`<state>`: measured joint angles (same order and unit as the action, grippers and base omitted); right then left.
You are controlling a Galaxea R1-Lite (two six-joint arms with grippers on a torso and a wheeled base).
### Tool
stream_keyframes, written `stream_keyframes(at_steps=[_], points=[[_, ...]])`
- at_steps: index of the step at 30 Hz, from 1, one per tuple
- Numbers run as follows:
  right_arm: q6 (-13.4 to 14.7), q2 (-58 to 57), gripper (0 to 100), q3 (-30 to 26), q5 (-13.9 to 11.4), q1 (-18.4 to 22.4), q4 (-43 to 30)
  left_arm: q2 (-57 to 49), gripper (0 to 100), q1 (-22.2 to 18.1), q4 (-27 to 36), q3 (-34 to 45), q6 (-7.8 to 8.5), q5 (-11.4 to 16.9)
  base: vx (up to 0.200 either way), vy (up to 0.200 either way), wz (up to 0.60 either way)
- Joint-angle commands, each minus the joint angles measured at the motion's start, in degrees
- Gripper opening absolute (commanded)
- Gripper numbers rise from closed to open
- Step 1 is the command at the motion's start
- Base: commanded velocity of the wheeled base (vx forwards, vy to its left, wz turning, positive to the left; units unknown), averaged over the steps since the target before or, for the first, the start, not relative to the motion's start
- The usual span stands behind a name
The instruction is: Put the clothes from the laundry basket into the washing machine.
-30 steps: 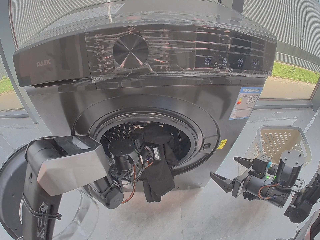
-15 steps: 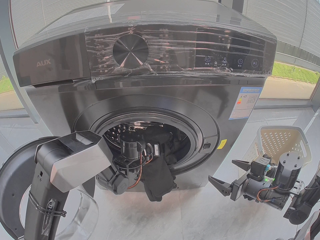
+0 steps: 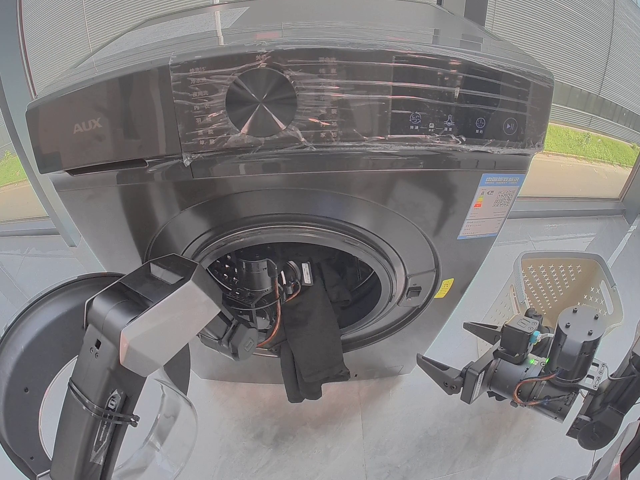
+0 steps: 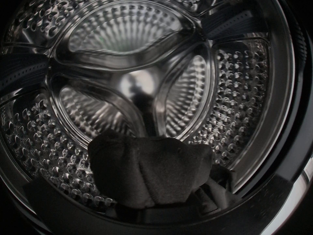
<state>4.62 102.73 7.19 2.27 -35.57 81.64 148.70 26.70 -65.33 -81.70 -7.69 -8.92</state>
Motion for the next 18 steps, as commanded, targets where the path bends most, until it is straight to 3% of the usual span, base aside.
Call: stream_keyframes(at_steps=[1,7,8,18], points=[[0.0,0.1,100,-0.2,0.0,0.1,0.1,1.3,0,-0.8,-0.3,-0.9,-0.31,0.0,0.0,0.0,0.0],[0.0,0.1,100,-0.3,0.0,-0.1,0.0,1.4,0,-0.9,-1.8,0.0,-0.31,0.0,0.0,0.0,0.0],[0.0,0.1,100,-0.4,0.0,0.0,0.1,1.3,100,-0.9,-2.1,1.0,-0.13,0.1,0.0,0.0,0.0],[0.0,0.1,100,-0.5,-0.1,-0.1,0.1,-2.4,100,-0.2,-2.4,6.3,-0.39,-0.7,0.0,0.0,0.0]])
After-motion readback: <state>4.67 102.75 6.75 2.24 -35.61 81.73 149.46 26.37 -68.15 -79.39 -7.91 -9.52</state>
